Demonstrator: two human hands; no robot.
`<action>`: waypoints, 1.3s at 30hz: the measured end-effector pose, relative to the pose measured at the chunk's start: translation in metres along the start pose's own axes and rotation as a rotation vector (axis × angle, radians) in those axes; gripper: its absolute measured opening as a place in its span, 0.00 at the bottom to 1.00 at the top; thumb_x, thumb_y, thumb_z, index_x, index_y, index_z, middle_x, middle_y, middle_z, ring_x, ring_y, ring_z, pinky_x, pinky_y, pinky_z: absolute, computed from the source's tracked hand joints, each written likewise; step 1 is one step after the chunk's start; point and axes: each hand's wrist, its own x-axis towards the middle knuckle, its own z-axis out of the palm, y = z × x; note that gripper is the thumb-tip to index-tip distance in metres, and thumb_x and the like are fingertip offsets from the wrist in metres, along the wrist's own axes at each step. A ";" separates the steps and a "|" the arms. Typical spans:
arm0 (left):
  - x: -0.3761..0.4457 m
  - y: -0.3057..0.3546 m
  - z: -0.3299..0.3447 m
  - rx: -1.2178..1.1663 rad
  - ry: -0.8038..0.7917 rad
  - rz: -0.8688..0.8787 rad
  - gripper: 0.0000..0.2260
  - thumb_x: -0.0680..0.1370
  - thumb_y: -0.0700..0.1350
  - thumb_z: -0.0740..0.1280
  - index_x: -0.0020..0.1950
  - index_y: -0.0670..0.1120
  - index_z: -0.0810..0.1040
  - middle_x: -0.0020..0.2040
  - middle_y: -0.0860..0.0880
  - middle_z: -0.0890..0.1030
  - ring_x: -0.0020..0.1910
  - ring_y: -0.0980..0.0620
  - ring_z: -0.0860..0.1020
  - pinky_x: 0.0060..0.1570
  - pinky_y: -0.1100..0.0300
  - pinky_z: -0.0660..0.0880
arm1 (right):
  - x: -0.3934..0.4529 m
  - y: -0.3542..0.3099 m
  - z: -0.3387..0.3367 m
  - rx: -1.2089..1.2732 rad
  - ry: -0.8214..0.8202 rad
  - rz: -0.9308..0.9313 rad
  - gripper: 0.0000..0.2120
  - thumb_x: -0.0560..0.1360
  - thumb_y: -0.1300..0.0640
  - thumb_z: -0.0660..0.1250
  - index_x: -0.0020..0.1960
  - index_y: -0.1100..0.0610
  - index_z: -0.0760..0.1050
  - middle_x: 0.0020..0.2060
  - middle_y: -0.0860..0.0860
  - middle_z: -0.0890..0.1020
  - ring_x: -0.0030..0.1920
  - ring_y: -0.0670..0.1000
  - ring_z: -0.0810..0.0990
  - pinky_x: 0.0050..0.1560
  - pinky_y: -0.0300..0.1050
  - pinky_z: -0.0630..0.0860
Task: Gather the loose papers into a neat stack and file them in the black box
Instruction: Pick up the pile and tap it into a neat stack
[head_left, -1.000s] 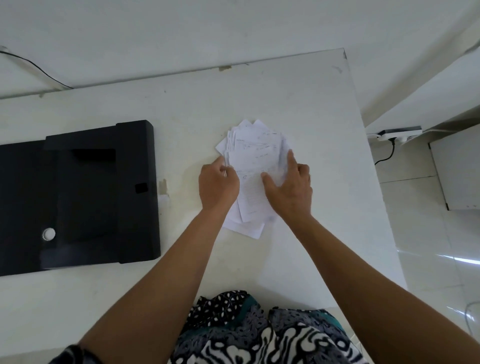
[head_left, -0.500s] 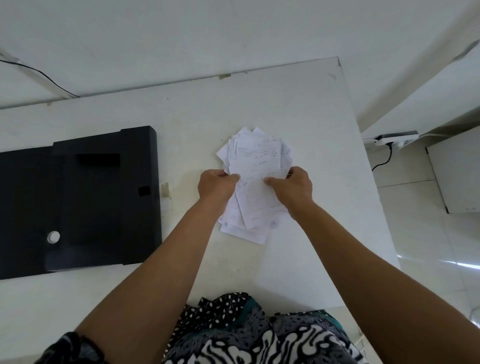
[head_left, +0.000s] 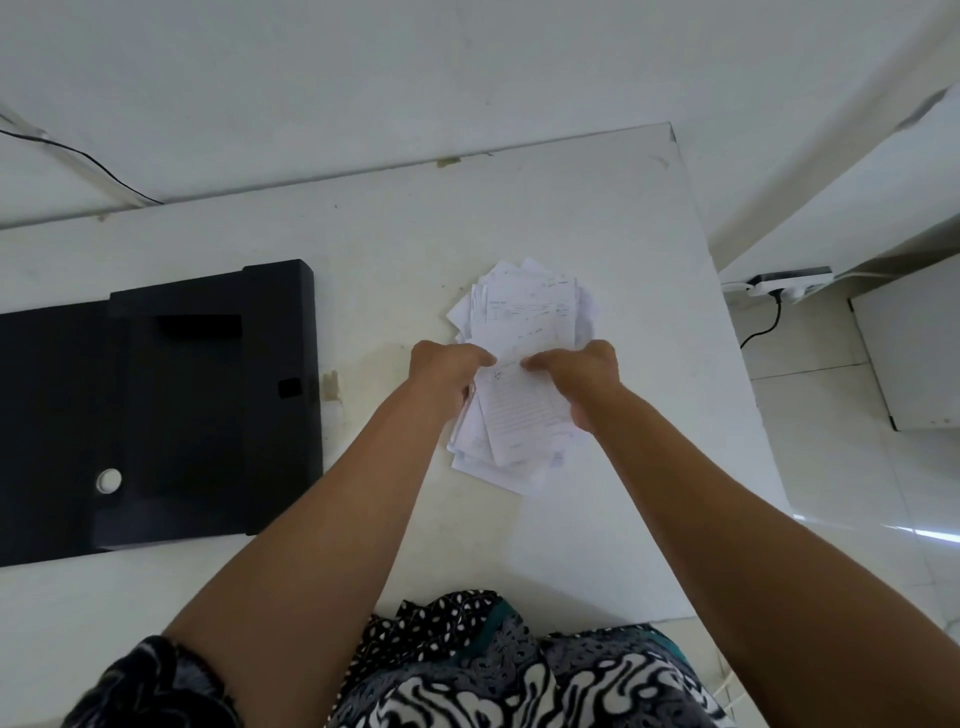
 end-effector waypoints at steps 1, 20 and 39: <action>0.000 0.000 0.000 0.019 -0.018 -0.004 0.17 0.69 0.32 0.77 0.55 0.34 0.77 0.49 0.42 0.81 0.51 0.44 0.82 0.52 0.54 0.80 | 0.000 0.002 -0.001 -0.012 -0.014 -0.001 0.22 0.67 0.64 0.78 0.58 0.61 0.75 0.53 0.56 0.81 0.52 0.57 0.82 0.40 0.46 0.79; -0.013 0.015 -0.009 0.076 -0.164 0.333 0.16 0.73 0.35 0.74 0.59 0.44 0.80 0.56 0.44 0.84 0.57 0.43 0.82 0.64 0.44 0.78 | -0.013 -0.011 -0.009 0.068 -0.060 -0.261 0.34 0.67 0.55 0.78 0.68 0.53 0.68 0.61 0.52 0.78 0.59 0.56 0.80 0.58 0.56 0.81; -0.041 0.025 -0.031 0.052 0.058 0.937 0.10 0.76 0.45 0.75 0.53 0.42 0.81 0.49 0.48 0.86 0.50 0.51 0.85 0.51 0.61 0.80 | -0.035 -0.027 -0.013 0.029 0.116 -0.847 0.17 0.74 0.62 0.75 0.59 0.57 0.73 0.40 0.30 0.77 0.40 0.36 0.76 0.42 0.30 0.73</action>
